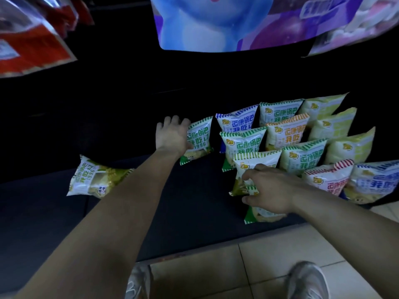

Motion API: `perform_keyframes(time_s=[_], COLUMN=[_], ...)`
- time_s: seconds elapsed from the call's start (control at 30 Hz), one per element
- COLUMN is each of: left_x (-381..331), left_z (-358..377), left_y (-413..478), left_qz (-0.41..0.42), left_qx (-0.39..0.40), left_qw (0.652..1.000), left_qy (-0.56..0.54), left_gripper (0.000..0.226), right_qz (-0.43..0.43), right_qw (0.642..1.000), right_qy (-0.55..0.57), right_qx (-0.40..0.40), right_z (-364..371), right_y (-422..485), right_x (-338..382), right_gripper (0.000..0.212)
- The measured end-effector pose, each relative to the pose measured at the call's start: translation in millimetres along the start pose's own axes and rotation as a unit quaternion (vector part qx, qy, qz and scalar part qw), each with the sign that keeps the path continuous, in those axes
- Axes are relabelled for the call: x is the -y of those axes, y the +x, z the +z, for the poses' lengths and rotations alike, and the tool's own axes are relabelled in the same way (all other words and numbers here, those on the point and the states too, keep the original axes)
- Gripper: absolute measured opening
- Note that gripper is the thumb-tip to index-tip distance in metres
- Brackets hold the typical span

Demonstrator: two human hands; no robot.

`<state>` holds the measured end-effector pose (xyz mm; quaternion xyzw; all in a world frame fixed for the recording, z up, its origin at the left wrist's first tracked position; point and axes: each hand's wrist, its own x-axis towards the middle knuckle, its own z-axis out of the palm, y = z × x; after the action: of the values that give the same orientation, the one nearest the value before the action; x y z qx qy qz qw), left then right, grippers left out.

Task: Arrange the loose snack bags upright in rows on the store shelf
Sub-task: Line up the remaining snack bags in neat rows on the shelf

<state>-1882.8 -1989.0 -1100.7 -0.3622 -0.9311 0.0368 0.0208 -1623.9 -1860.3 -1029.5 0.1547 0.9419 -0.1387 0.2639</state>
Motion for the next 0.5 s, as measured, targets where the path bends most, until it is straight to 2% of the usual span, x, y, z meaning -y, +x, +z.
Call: perform_keyframes(time_s=[0.2, 0.37, 0.43, 0.5], left_x=[31, 91, 123, 156], left_z=[-53, -105, -110, -108], left_y=[-38, -126, -172, -211], left_qz=[0.009, 0.06, 0.045, -0.013], left_qx=[0.058, 0.174, 0.199, 0.218], left_qw=[0.998, 0.983, 0.979, 0.973], left_qy=[-0.037, 0.0, -0.021, -0.077], left_gripper=[0.08, 0.068, 0.066, 0.067], right_qz=[-0.015, -0.08, -0.103, -0.118], right_qw=[0.999, 0.994, 0.992, 0.991], right_qy=[-0.024, -0.031, -0.027, -0.016], right_qx=[-0.021, -0.068, -0.073, -0.065], right_z=[-19, -31, -27, -15], right_y=[6, 11, 12, 15], right_x=[37, 117, 152, 182], right_gripper=[0.069, 0.064, 0.063, 0.064])
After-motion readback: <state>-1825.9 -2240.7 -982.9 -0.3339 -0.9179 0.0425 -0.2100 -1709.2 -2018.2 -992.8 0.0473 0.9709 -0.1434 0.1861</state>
